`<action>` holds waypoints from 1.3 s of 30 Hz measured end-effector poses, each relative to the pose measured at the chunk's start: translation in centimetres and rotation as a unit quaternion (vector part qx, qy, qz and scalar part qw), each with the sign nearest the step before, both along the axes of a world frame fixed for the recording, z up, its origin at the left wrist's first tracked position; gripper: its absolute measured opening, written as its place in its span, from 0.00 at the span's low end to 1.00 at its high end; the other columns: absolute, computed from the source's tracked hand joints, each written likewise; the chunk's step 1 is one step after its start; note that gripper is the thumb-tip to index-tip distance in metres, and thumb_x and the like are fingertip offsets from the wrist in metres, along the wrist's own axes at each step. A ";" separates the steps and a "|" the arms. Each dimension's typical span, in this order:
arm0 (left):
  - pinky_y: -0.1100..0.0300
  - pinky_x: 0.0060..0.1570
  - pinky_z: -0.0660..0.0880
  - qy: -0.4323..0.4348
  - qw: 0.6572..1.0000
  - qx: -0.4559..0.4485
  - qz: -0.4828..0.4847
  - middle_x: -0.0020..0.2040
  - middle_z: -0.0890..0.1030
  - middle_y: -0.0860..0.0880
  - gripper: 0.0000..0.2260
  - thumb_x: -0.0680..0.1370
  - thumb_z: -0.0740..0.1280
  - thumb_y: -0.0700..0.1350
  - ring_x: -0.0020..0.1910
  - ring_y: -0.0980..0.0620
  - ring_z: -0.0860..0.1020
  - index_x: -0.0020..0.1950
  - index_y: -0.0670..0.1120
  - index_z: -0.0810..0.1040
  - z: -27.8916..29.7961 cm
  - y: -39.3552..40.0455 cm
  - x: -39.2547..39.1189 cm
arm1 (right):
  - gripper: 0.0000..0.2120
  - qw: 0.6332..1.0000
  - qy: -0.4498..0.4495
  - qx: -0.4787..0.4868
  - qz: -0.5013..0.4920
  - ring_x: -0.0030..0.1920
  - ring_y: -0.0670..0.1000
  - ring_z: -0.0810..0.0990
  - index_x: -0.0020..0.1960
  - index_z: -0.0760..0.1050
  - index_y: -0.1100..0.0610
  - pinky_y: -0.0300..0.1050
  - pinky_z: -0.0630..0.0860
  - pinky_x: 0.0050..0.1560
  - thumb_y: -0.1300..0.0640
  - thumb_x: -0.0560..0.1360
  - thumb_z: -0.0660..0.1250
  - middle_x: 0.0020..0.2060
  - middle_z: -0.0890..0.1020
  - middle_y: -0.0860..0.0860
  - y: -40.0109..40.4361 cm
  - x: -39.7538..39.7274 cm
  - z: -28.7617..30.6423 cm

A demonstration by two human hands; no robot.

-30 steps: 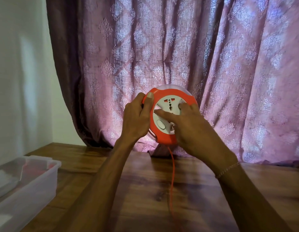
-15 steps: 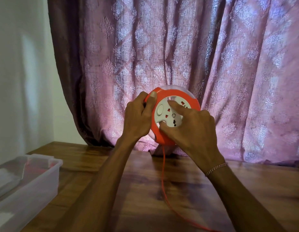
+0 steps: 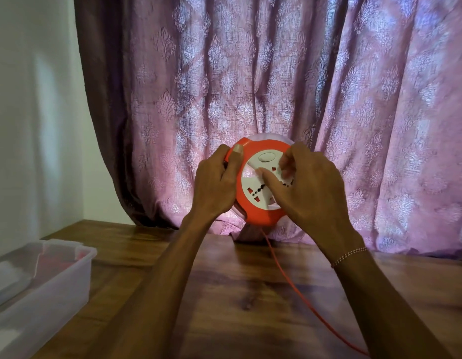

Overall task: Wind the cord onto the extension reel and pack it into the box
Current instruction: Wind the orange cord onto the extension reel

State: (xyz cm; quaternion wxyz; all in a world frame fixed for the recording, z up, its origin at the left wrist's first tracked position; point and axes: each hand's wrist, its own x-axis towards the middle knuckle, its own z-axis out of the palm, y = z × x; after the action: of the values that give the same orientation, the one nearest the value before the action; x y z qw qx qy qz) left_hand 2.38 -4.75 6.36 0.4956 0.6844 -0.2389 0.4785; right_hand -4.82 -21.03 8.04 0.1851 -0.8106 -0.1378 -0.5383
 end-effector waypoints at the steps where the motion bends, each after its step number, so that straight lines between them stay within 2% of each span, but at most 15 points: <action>1: 0.44 0.33 0.74 0.002 1.000 -0.001 0.001 0.29 0.74 0.51 0.22 0.82 0.56 0.64 0.29 0.51 0.73 0.37 0.49 0.68 0.0 0.0 0.0 | 0.12 0.999 0.010 -0.041 0.020 0.50 0.56 0.75 0.51 0.73 0.52 0.49 0.74 0.43 0.45 0.75 0.68 0.45 0.78 0.52 -0.2 -0.1 0.2; 2: 0.44 0.33 0.74 0.004 1.000 -0.002 0.002 0.29 0.74 0.51 0.23 0.82 0.55 0.63 0.29 0.51 0.74 0.38 0.47 0.69 0.0 0.1 0.1 | 0.10 0.996 0.032 -0.084 0.027 0.55 0.57 0.73 0.55 0.74 0.51 0.51 0.74 0.47 0.50 0.76 0.67 0.49 0.76 0.54 -0.4 -0.2 0.3; 5: 0.47 0.33 0.73 0.003 1.000 -0.010 0.007 0.29 0.74 0.51 0.23 0.82 0.56 0.63 0.29 0.55 0.72 0.38 0.47 0.69 0.1 0.3 0.1 | 0.24 0.967 0.166 -0.193 0.002 0.66 0.59 0.65 0.69 0.68 0.40 0.56 0.71 0.61 0.57 0.76 0.65 0.61 0.72 0.55 -0.5 -0.5 0.5; 6: 0.47 0.33 0.74 0.002 1.000 -0.013 0.005 0.29 0.75 0.51 0.23 0.82 0.56 0.63 0.29 0.55 0.73 0.38 0.47 0.69 0.1 0.4 0.1 | 0.28 0.959 0.187 -0.210 -0.012 0.68 0.60 0.62 0.71 0.65 0.38 0.57 0.70 0.63 0.57 0.76 0.65 0.64 0.69 0.57 -0.3 -0.5 0.4; 8: 0.44 0.36 0.77 0.006 1.000 -0.013 -0.006 0.32 0.78 0.49 0.24 0.82 0.56 0.63 0.32 0.51 0.78 0.40 0.44 0.72 0.1 0.3 0.1 | 0.30 0.961 0.166 -0.217 -0.033 0.68 0.61 0.61 0.73 0.63 0.37 0.57 0.73 0.60 0.57 0.75 0.65 0.64 0.69 0.58 0.3 -0.5 -0.1; 12: 0.40 0.36 0.77 0.001 1.000 -0.002 -0.010 0.32 0.79 0.45 0.26 0.82 0.55 0.64 0.33 0.43 0.79 0.41 0.42 0.72 0.0 0.1 -0.1 | 0.30 0.977 0.066 -0.194 -0.059 0.56 0.62 0.77 0.68 0.70 0.37 0.55 0.79 0.45 0.56 0.69 0.69 0.53 0.80 0.55 0.9 -0.6 -0.6; 14: 0.41 0.35 0.76 -0.001 1.000 -0.001 -0.004 0.31 0.78 0.46 0.26 0.81 0.55 0.64 0.31 0.44 0.77 0.41 0.42 0.72 0.0 0.0 -0.1 | 0.29 0.987 0.025 -0.152 -0.047 0.51 0.63 0.81 0.67 0.73 0.39 0.54 0.80 0.46 0.50 0.67 0.71 0.52 0.84 0.54 0.8 -0.4 -0.7; 16: 0.41 0.35 0.73 0.000 1.000 -0.012 -0.004 0.29 0.74 0.50 0.24 0.82 0.57 0.63 0.30 0.48 0.73 0.39 0.44 0.69 0.0 0.0 0.0 | 0.30 0.994 -0.004 -0.105 -0.038 0.50 0.63 0.82 0.68 0.74 0.42 0.53 0.79 0.49 0.42 0.66 0.70 0.54 0.85 0.53 0.8 -0.1 -0.8; 18: 0.42 0.35 0.73 0.003 1.000 -0.019 -0.008 0.28 0.72 0.52 0.23 0.82 0.57 0.63 0.30 0.51 0.70 0.37 0.46 0.68 0.0 0.1 0.2 | 0.31 0.995 -0.022 -0.084 -0.042 0.49 0.63 0.82 0.67 0.75 0.43 0.52 0.79 0.49 0.38 0.65 0.69 0.53 0.85 0.53 1.0 0.4 -1.1; 23: 0.44 0.34 0.72 0.008 1.000 -0.022 -0.015 0.28 0.72 0.52 0.23 0.82 0.57 0.63 0.29 0.53 0.69 0.37 0.47 0.67 0.1 0.2 0.2 | 0.28 0.997 -0.056 -0.039 -0.046 0.44 0.61 0.82 0.63 0.78 0.45 0.47 0.79 0.43 0.38 0.64 0.70 0.49 0.86 0.51 1.6 0.6 -1.6; 28: 0.49 0.33 0.68 0.008 1.000 -0.015 0.004 0.28 0.71 0.54 0.21 0.83 0.57 0.62 0.29 0.54 0.67 0.35 0.52 0.65 -0.1 0.0 0.3 | 0.28 0.998 -0.057 0.012 -0.041 0.45 0.62 0.83 0.62 0.79 0.48 0.48 0.79 0.45 0.36 0.66 0.69 0.48 0.86 0.53 2.1 0.8 -2.1; 30: 0.49 0.33 0.68 0.002 1.000 -0.011 0.008 0.27 0.70 0.52 0.20 0.83 0.57 0.61 0.29 0.54 0.67 0.35 0.52 0.65 -0.1 -0.2 0.2 | 0.29 0.996 -0.051 0.064 -0.042 0.44 0.63 0.82 0.58 0.80 0.54 0.48 0.78 0.43 0.32 0.68 0.68 0.46 0.86 0.56 2.1 1.0 -1.7; 32: 0.52 0.32 0.68 0.000 1.000 0.002 0.009 0.28 0.71 0.52 0.20 0.82 0.55 0.63 0.28 0.55 0.68 0.36 0.52 0.66 -0.1 -0.5 0.0 | 0.29 0.993 -0.050 0.104 -0.030 0.40 0.63 0.82 0.47 0.79 0.59 0.47 0.77 0.39 0.31 0.69 0.67 0.40 0.85 0.59 1.6 1.2 -1.2; 34: 0.54 0.31 0.68 0.003 1.000 0.009 0.009 0.28 0.73 0.52 0.20 0.82 0.54 0.63 0.28 0.56 0.70 0.37 0.53 0.67 -0.2 -0.7 0.1 | 0.30 0.994 -0.037 0.099 -0.023 0.39 0.63 0.82 0.43 0.77 0.59 0.49 0.78 0.38 0.30 0.69 0.65 0.39 0.84 0.59 1.1 1.3 -1.0; 39: 0.65 0.29 0.66 -0.001 1.000 0.009 0.011 0.28 0.74 0.55 0.18 0.84 0.56 0.60 0.28 0.57 0.72 0.36 0.55 0.66 -0.4 -0.6 0.4 | 0.30 0.996 -0.011 0.053 -0.067 0.41 0.62 0.81 0.46 0.79 0.55 0.48 0.76 0.38 0.27 0.69 0.63 0.39 0.85 0.57 0.5 1.0 -0.9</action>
State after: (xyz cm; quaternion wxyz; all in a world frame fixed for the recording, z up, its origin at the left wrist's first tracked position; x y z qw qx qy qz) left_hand 2.76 -5.35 5.91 0.4836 0.6912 -0.2363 0.4822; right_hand -3.87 -20.55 7.10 0.1897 -0.8011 -0.0567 -0.5648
